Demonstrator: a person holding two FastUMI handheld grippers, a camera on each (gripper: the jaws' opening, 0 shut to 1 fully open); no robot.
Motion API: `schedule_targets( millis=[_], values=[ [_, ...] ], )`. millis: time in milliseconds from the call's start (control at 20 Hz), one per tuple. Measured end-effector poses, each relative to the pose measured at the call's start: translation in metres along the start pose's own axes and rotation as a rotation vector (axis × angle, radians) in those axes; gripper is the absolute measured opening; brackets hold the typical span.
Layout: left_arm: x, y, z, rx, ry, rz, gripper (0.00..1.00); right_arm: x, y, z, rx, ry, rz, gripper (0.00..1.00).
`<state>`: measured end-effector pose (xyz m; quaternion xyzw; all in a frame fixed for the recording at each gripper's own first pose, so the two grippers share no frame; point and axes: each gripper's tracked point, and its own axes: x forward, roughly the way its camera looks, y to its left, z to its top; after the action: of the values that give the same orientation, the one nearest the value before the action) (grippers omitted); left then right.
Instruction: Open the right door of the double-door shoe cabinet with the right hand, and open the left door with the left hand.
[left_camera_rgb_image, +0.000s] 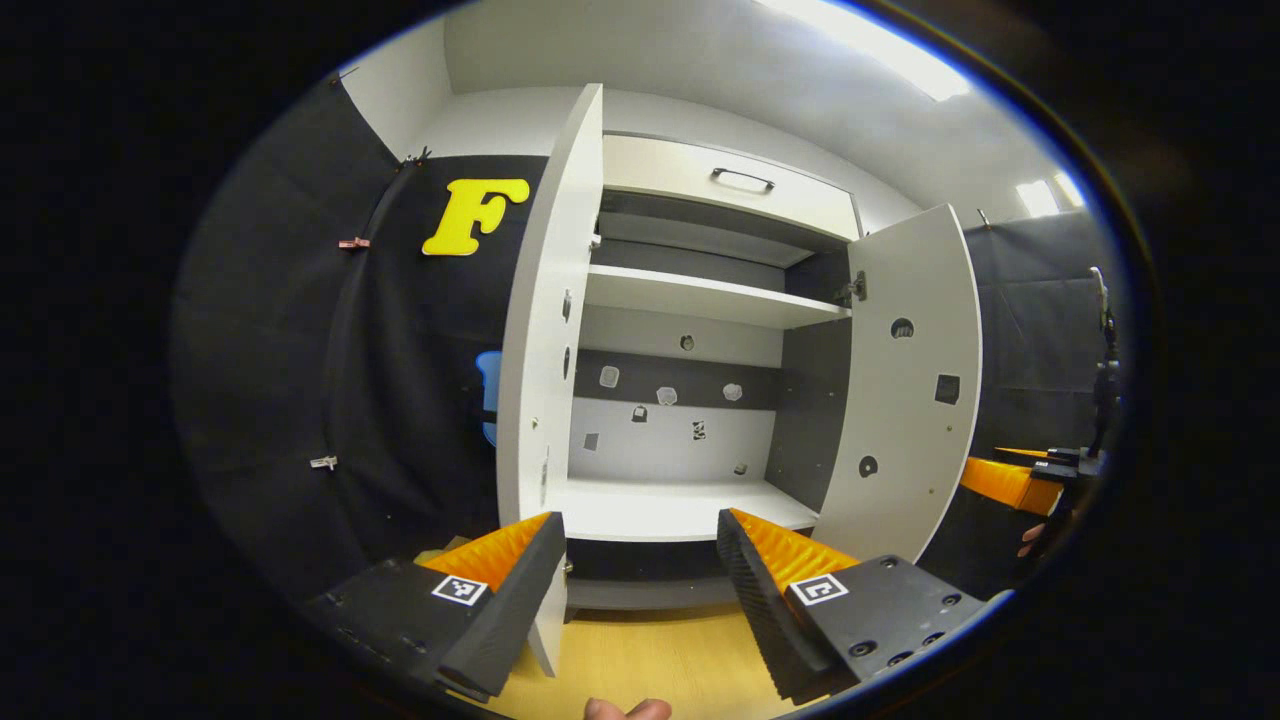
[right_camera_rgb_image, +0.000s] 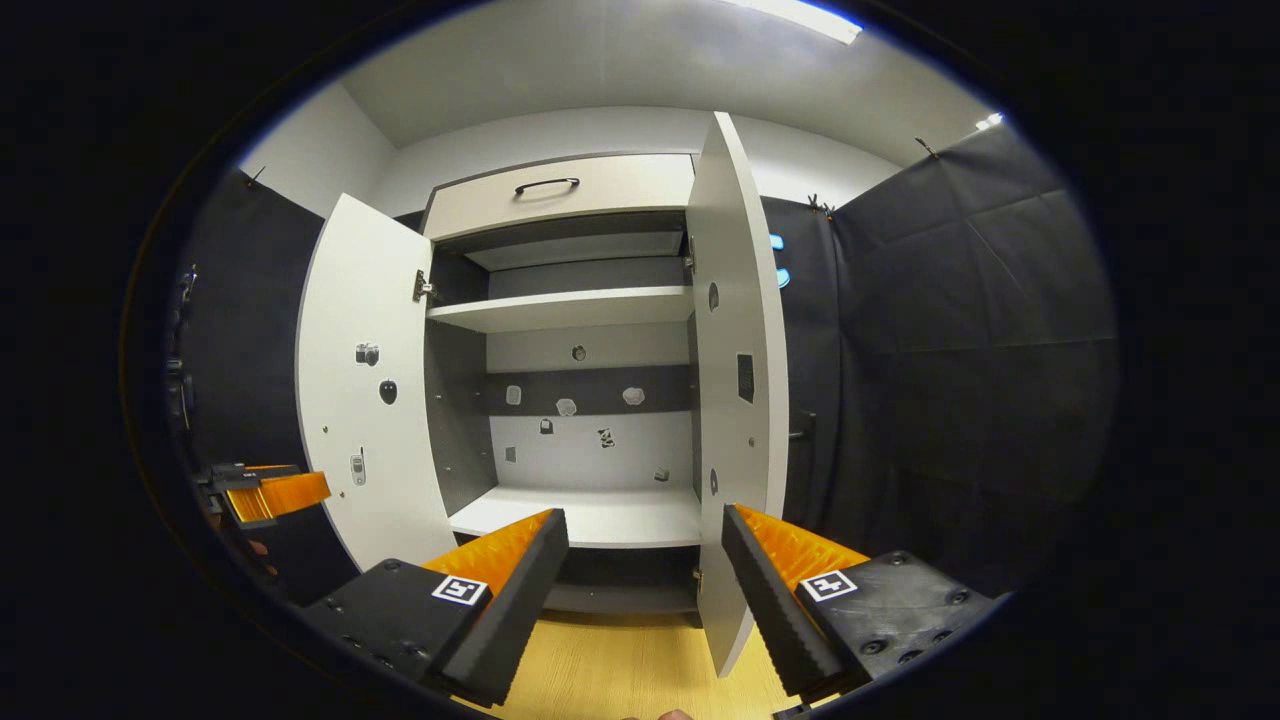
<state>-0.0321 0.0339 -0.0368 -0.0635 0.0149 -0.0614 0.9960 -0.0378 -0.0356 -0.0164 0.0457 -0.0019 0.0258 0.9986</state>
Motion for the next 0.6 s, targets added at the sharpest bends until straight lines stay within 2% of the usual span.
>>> schedule_targets(
  millis=[600],
  values=[
    [0.004,-0.016,0.009,0.065,-0.036,0.022,0.94,0.006,0.01,-0.001,-0.017,-0.005,0.017,0.98]
  ],
)
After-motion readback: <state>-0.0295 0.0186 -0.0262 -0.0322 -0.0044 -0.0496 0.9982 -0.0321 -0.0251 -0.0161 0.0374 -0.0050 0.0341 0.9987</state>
